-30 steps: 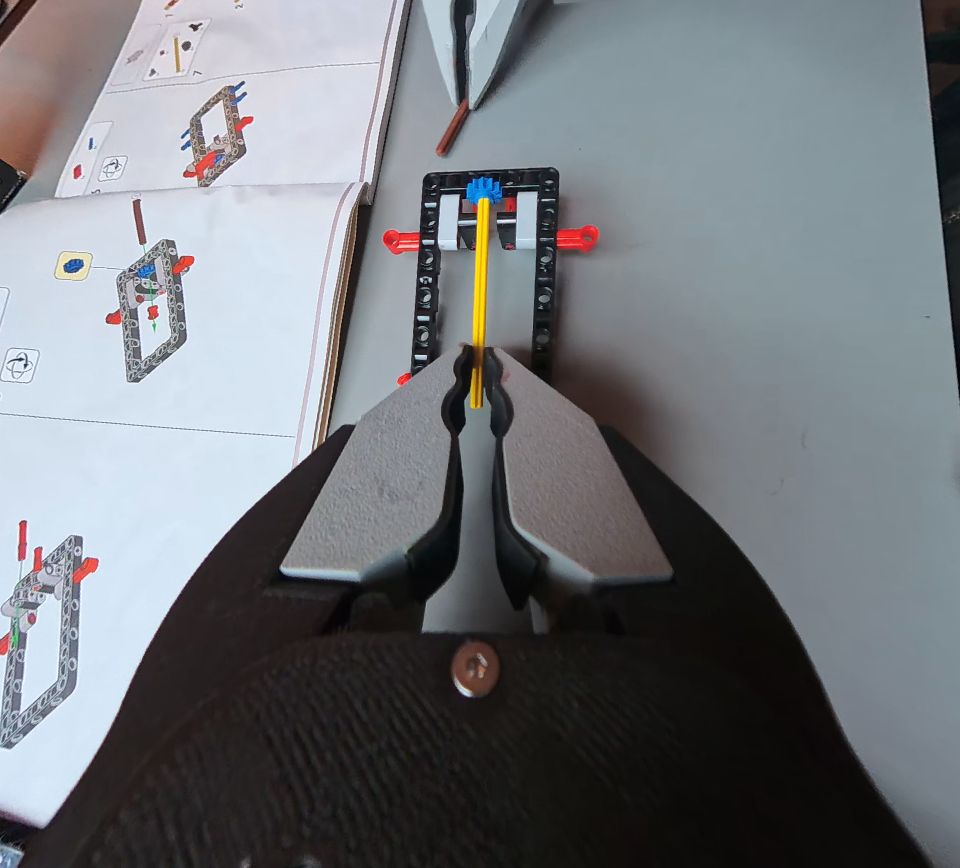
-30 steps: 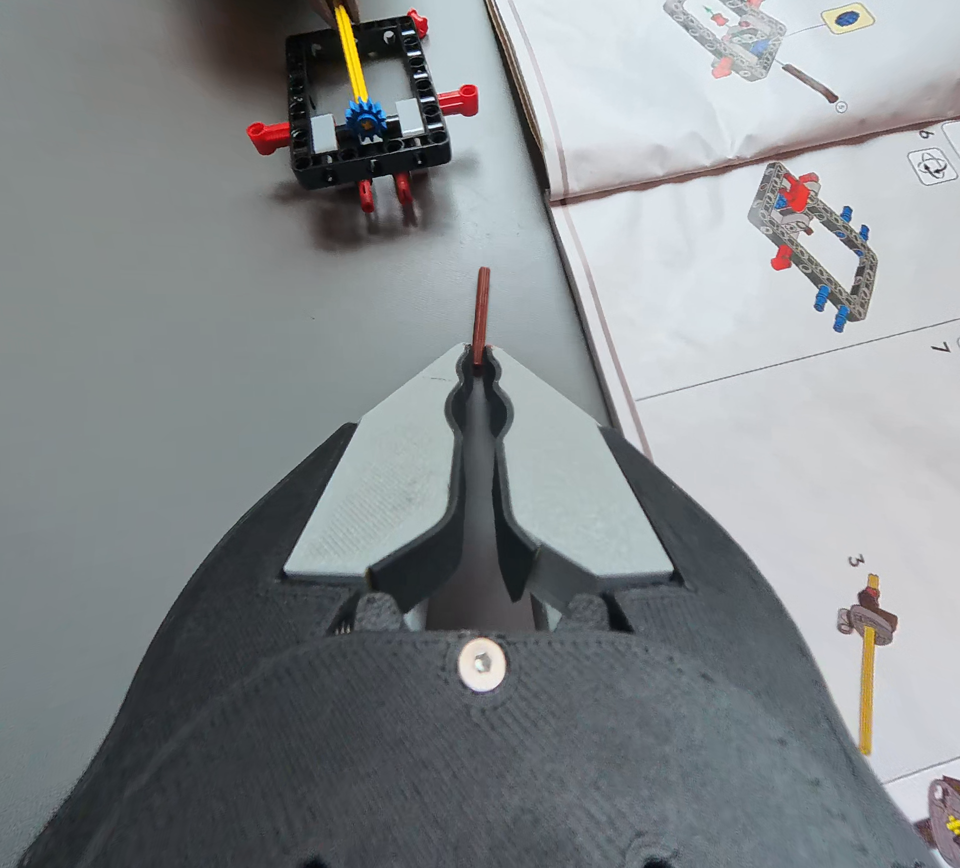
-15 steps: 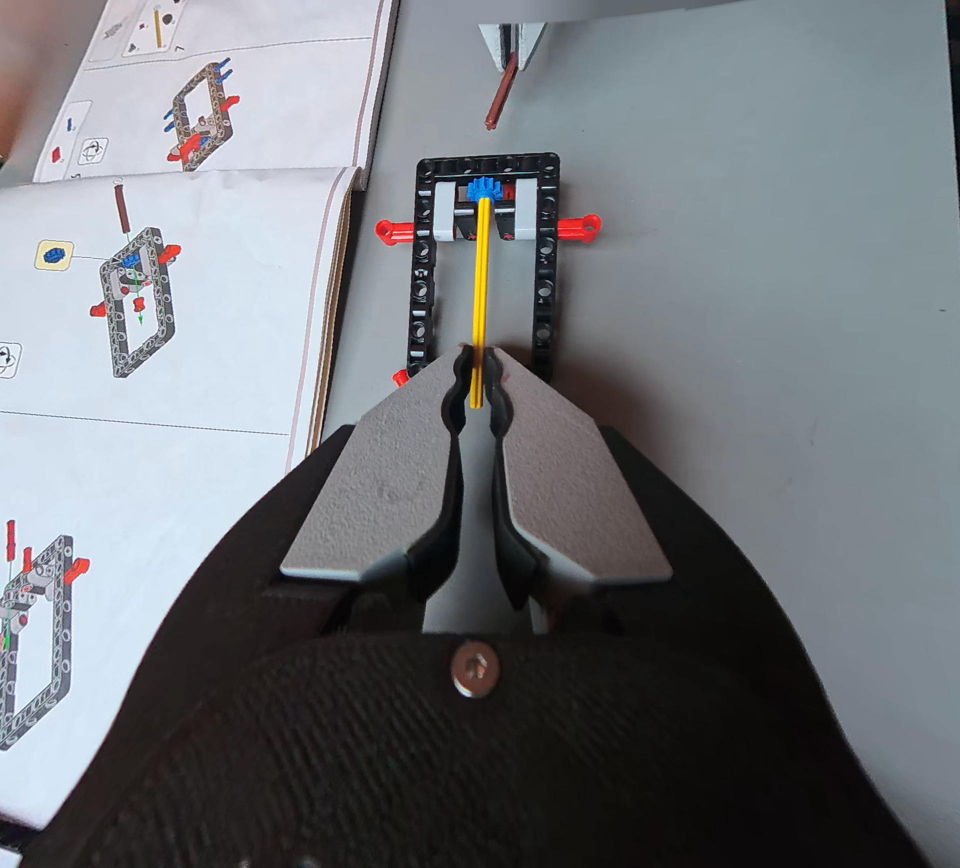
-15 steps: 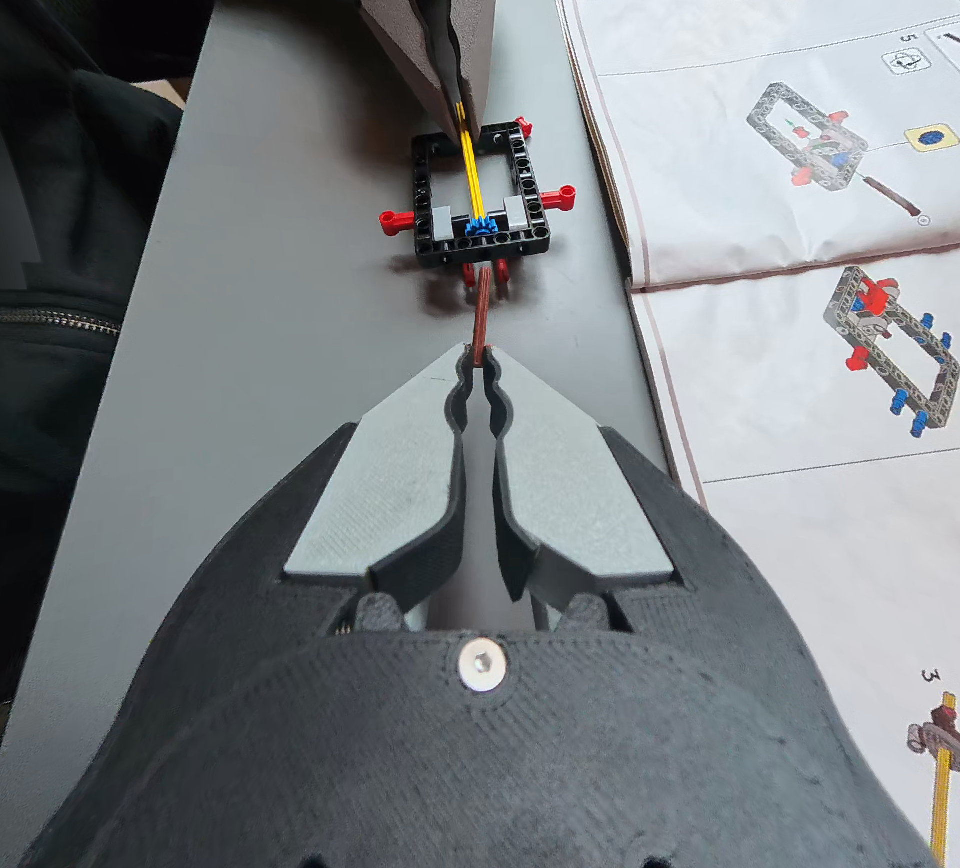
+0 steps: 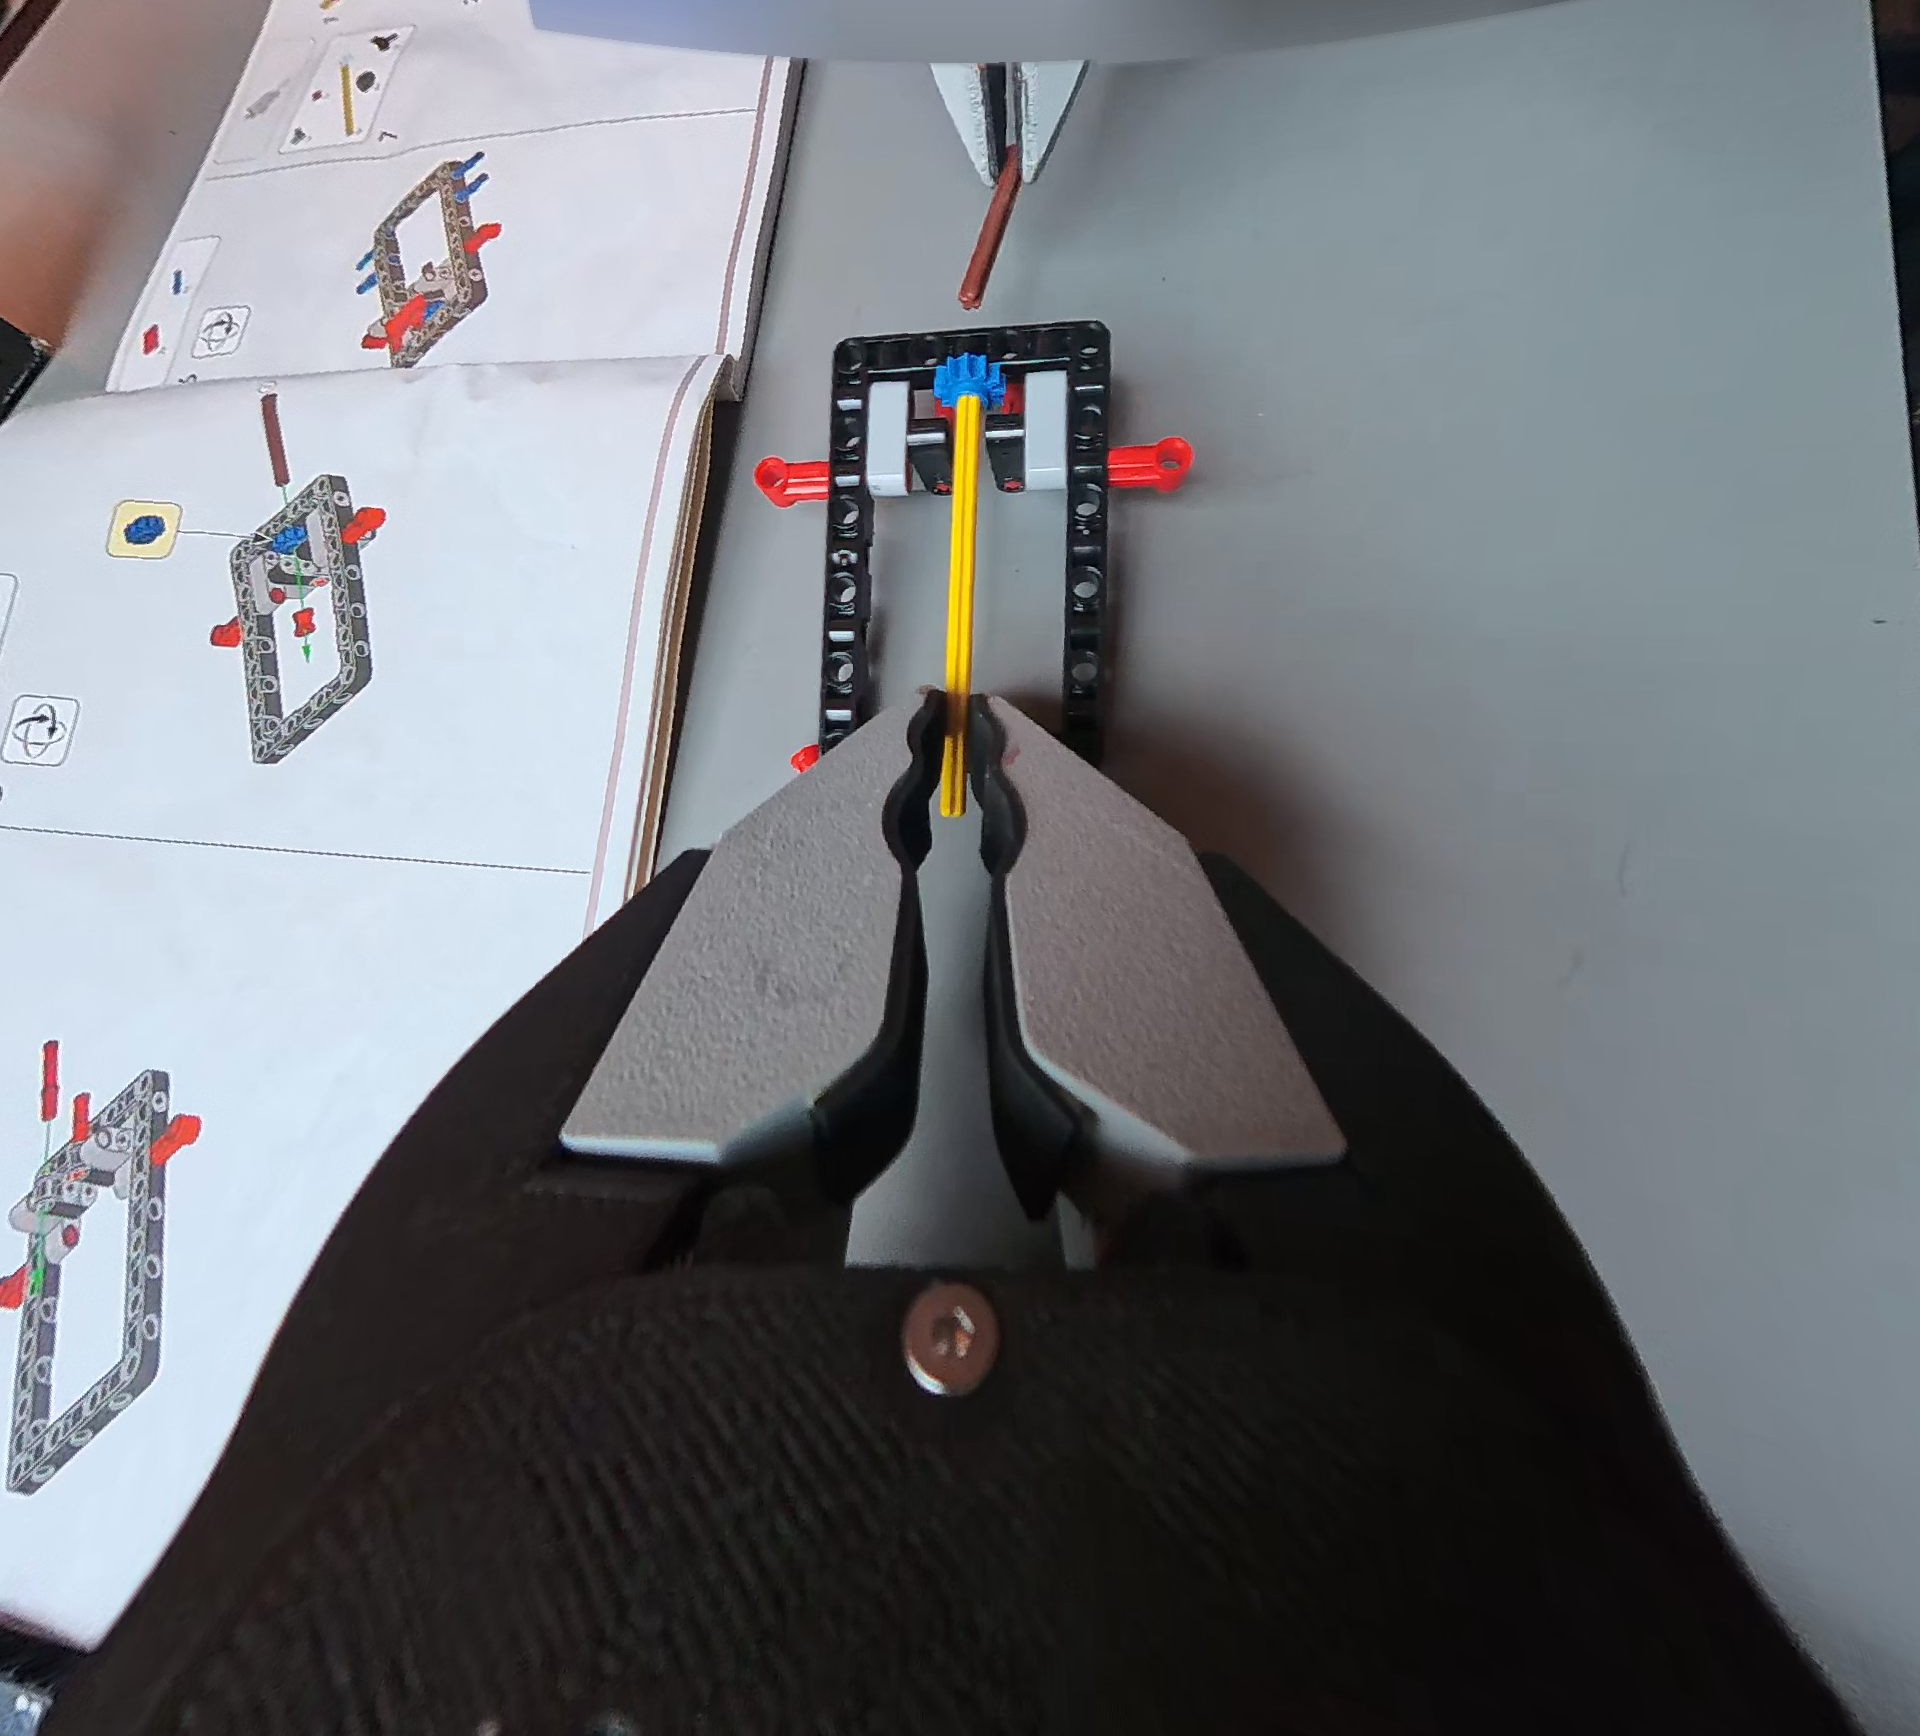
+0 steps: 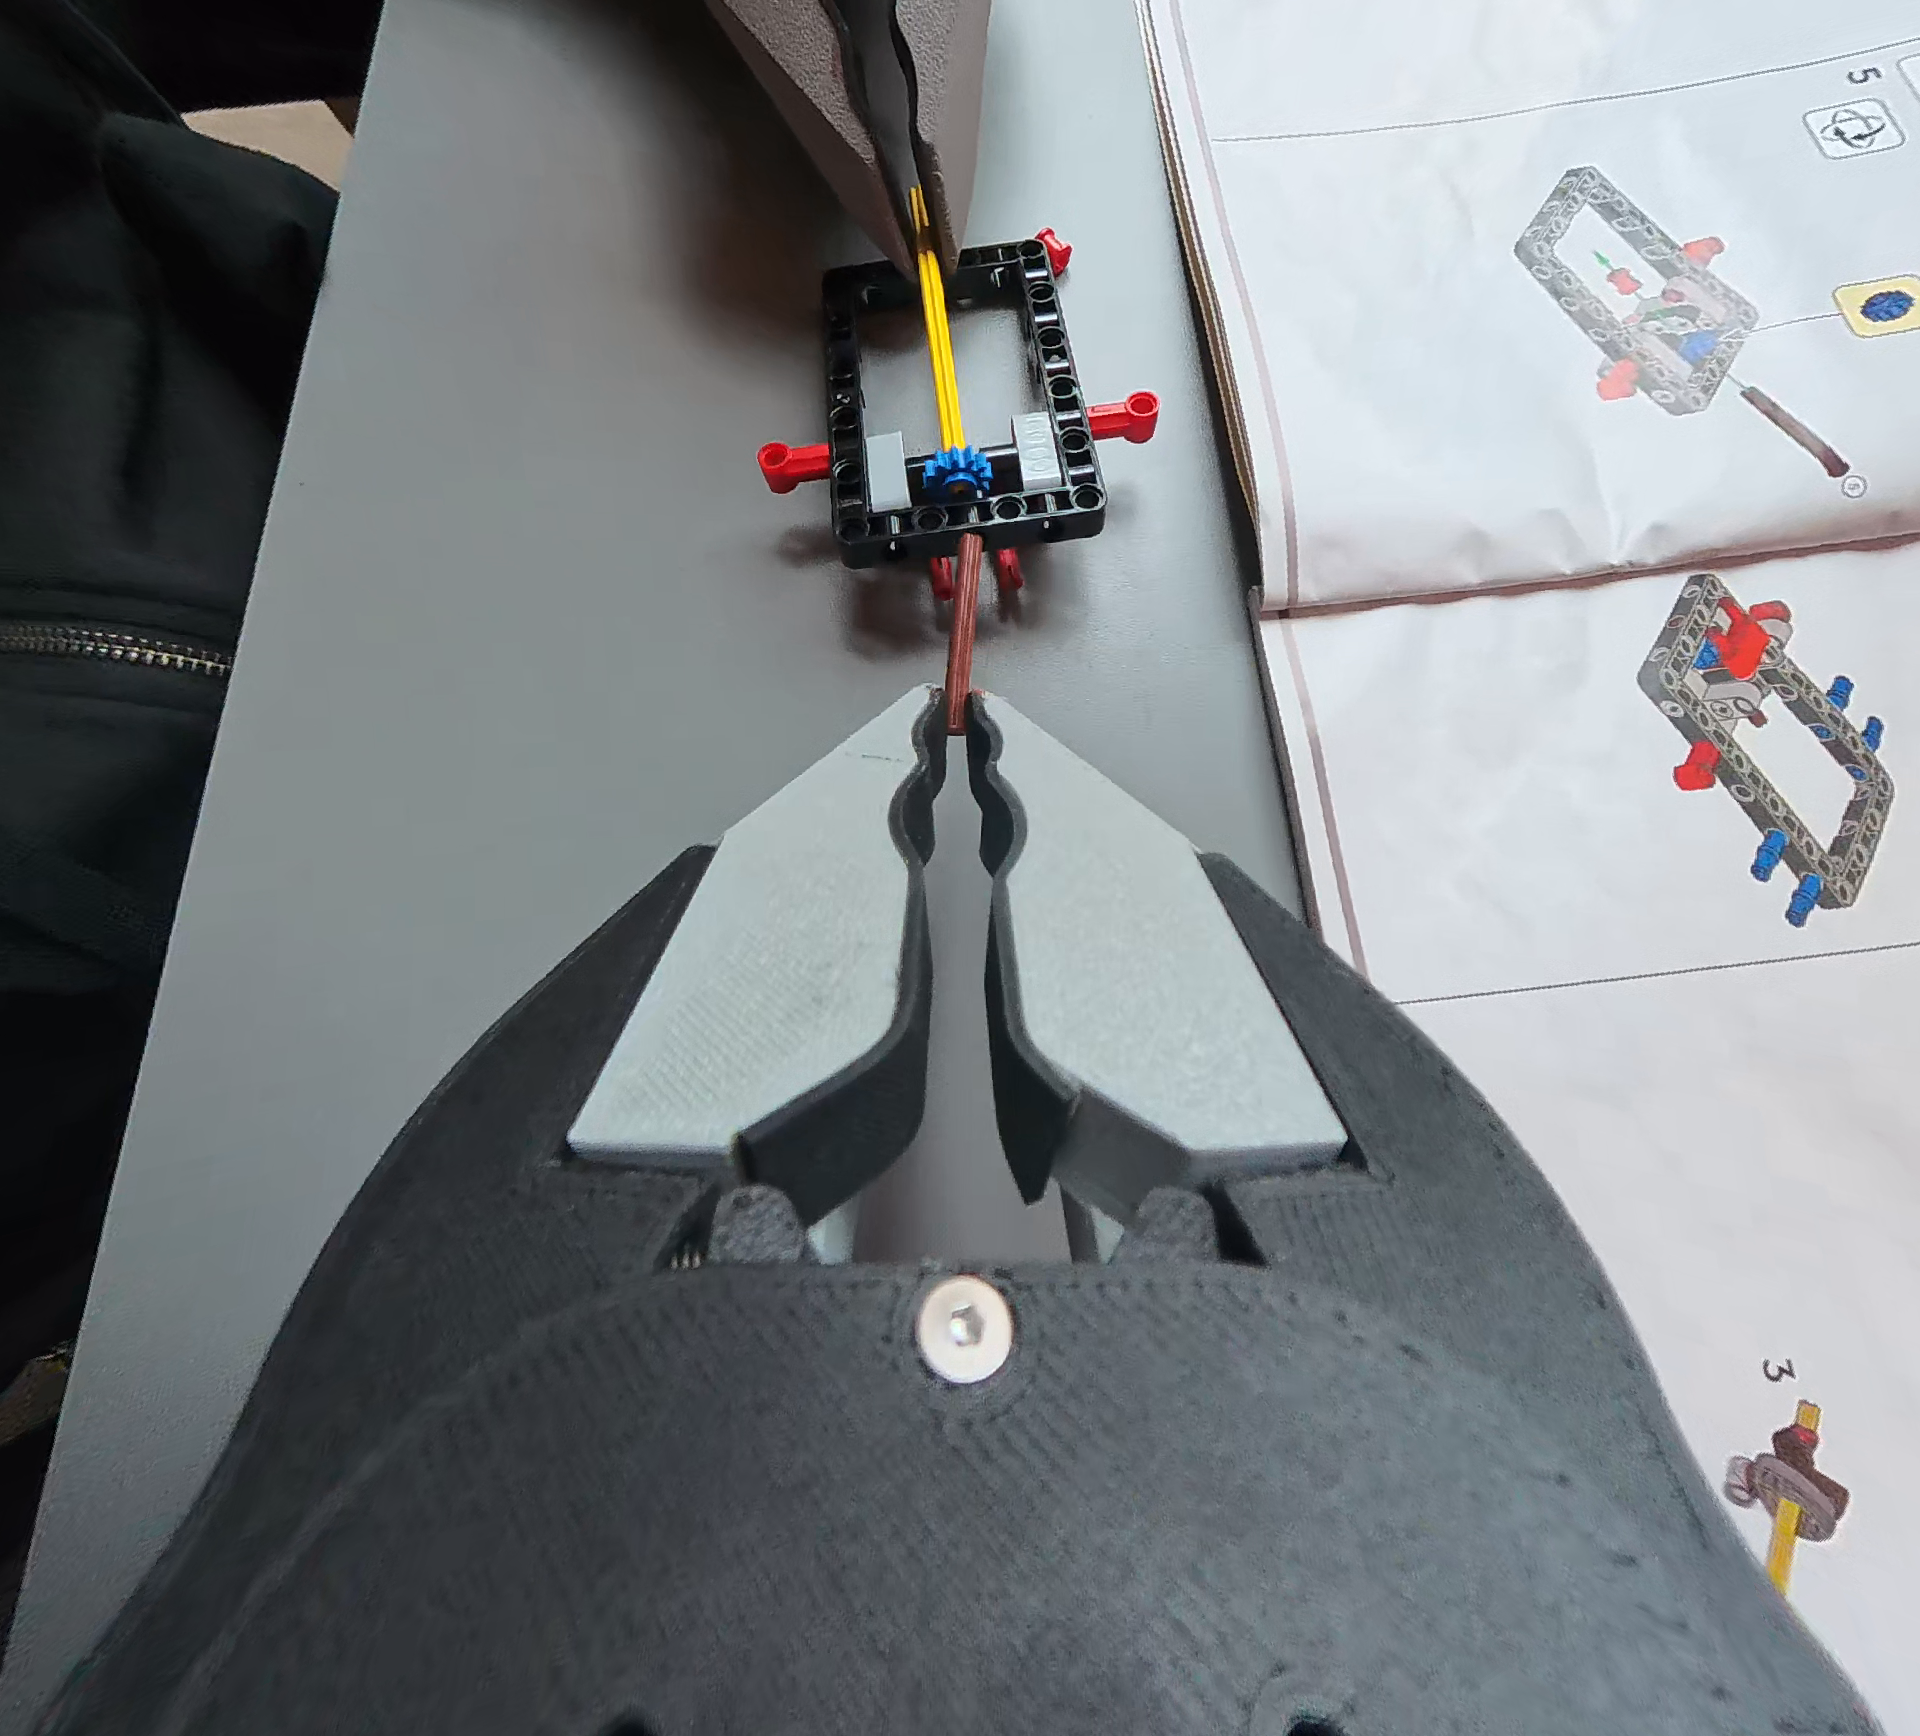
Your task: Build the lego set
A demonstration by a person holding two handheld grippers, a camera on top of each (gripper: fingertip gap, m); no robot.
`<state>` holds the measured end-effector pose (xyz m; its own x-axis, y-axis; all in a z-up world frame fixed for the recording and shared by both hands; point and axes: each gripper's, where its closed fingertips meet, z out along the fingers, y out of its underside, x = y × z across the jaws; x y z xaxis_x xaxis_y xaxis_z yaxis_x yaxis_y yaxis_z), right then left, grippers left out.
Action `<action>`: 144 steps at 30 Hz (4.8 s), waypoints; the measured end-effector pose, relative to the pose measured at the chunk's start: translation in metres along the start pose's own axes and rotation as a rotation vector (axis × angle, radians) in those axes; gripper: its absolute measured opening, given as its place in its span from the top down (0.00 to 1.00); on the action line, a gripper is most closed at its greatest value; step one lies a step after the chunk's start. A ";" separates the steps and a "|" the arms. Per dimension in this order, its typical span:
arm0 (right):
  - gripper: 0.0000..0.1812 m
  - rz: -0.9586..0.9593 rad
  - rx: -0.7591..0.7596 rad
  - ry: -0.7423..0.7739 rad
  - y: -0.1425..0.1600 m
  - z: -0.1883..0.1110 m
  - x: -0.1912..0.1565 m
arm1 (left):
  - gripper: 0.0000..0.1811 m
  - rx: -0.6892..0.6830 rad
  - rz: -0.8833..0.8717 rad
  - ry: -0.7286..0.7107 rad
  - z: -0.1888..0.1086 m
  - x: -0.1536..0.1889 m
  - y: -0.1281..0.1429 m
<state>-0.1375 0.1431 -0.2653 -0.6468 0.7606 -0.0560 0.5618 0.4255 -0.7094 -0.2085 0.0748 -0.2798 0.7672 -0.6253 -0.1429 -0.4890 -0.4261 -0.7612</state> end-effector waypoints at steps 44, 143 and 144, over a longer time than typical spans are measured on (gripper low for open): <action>0.94 -0.151 -0.116 0.011 -0.056 0.042 0.000 | 0.99 0.092 0.239 -0.265 -0.003 -0.007 -0.032; 1.00 -0.089 -0.101 0.060 0.014 -0.002 -0.005 | 0.99 -0.013 0.011 -0.016 -0.001 0.001 0.001; 1.00 -0.073 -0.106 0.029 0.013 -0.002 -0.006 | 0.99 -0.013 0.013 -0.017 -0.001 0.001 0.001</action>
<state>-0.1248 0.1451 -0.2730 -0.6740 0.7386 0.0145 0.5659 0.5289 -0.6325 -0.2086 0.0731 -0.2803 0.7677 -0.6198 -0.1630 -0.5039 -0.4265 -0.7511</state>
